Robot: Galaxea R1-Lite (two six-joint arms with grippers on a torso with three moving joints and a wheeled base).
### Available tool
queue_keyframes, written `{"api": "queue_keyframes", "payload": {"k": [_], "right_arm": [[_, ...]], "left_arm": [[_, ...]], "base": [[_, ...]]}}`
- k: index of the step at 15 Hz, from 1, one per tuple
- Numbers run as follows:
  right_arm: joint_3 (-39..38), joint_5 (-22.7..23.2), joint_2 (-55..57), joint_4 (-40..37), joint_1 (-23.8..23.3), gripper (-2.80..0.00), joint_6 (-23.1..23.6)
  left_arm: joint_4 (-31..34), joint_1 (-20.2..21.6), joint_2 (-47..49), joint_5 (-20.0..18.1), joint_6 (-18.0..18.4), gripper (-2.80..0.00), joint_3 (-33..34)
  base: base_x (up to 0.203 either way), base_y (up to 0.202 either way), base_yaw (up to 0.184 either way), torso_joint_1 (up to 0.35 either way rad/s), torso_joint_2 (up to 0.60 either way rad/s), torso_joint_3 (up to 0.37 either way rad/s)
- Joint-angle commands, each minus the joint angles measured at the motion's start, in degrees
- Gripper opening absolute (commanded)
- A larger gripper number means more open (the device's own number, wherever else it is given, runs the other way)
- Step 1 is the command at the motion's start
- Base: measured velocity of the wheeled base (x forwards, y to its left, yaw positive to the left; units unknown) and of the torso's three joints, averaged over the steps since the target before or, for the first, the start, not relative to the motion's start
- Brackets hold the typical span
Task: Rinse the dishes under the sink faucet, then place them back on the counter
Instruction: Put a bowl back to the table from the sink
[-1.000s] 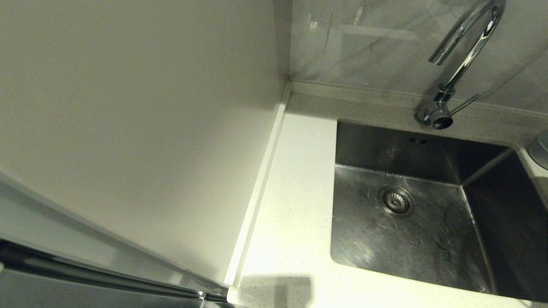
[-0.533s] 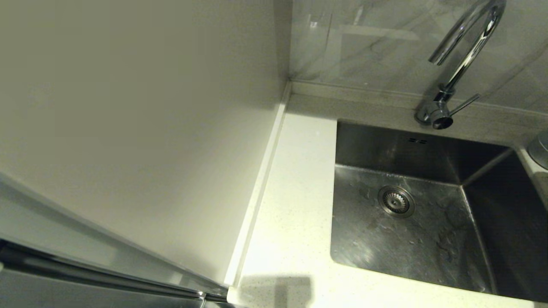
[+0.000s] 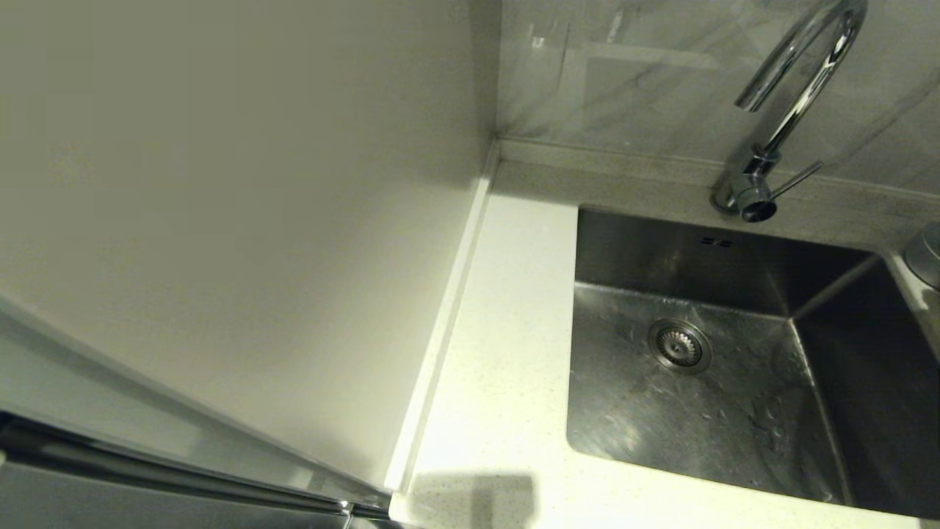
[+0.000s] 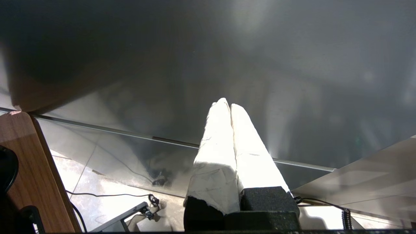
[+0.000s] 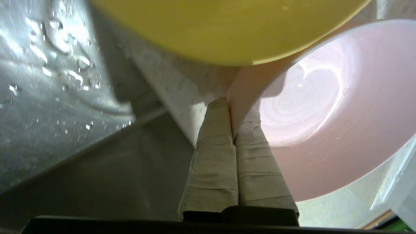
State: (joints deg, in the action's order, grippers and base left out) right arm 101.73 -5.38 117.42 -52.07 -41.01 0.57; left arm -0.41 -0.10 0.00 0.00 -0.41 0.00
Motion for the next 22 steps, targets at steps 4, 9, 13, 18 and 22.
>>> {"api": "queue_keyframes", "payload": {"k": [4,9,13,18,22], "right_arm": [[0.5,-0.3,0.7,0.4,-1.4,-2.8,0.2],[0.9,-1.1,1.1,0.5,-2.5,0.0,1.3],[1.4,-1.0,0.9,0.5,-3.0,0.0,1.4],[2.2,-0.8,-5.0,0.4,-4.0,0.0,3.7],[-1.5,-0.5,-12.9,0.2,-4.2,0.0,6.9]], "left_arm": [[0.0,0.0,0.0,0.0,0.0,-2.8,0.2],[0.0,0.0,0.0,0.0,0.0,-2.8,0.2],[0.0,0.0,0.0,0.0,0.0,-2.8,0.2],[0.0,0.0,0.0,0.0,0.0,-2.8,0.2],[0.0,0.0,0.0,0.0,0.0,-2.8,0.2]], "base": [[0.0,0.0,0.0,0.0,0.0,0.0],[0.0,0.0,0.0,0.0,0.0,0.0],[0.0,0.0,0.0,0.0,0.0,0.0],[0.0,0.0,0.0,0.0,0.0,0.0],[0.0,0.0,0.0,0.0,0.0,0.0]]}}
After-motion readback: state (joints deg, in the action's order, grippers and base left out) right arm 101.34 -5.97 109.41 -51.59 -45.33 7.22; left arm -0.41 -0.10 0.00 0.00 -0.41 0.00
